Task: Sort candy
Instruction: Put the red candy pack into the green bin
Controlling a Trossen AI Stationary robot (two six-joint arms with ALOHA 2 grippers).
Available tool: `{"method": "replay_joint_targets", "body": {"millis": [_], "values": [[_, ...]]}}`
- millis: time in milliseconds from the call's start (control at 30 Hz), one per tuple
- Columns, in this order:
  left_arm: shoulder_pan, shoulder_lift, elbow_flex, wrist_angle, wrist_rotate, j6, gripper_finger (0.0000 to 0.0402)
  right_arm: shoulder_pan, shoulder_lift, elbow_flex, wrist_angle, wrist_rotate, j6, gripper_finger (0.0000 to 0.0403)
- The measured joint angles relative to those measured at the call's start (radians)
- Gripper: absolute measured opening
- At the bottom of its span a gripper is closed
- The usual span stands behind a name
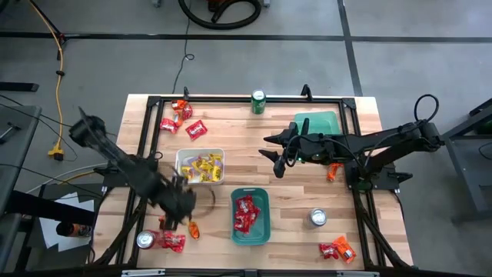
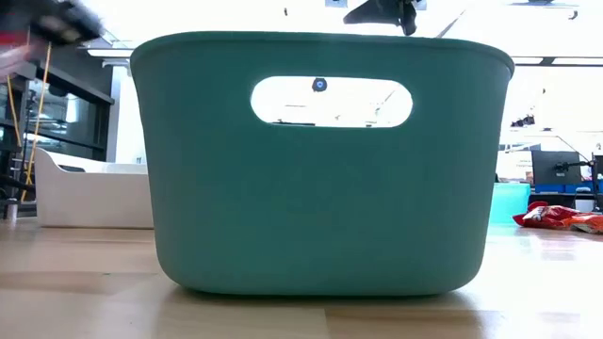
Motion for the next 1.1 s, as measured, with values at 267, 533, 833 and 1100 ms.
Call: {"method": "replay_joint_targets", "body": {"millis": [267, 533, 833, 1100], "values": [[0.225, -0.159, 0.001, 0.259, -0.181, 0.130, 0.0001, 0.000, 0.000, 0.000, 0.000, 0.000, 0.000, 0.0220], [0.339, 0.073, 0.001, 0.690, -0.014, 0.360, 0.0000, 0.000, 0.000, 0.000, 0.001, -0.017, 0.042, 0.0220], [0.342, 0.289, 0.000, 0.919, 0.056, 0.205, 0.0012, 0.003, -0.089, 0.000, -0.006, -0.152, 0.042, 0.0220], [0.333, 0.297, 0.034, 0.917, 0.030, 0.121, 0.0058, 0.036, -0.165, 0.000, -0.011, -0.175, 0.018, 0.0220]]}}
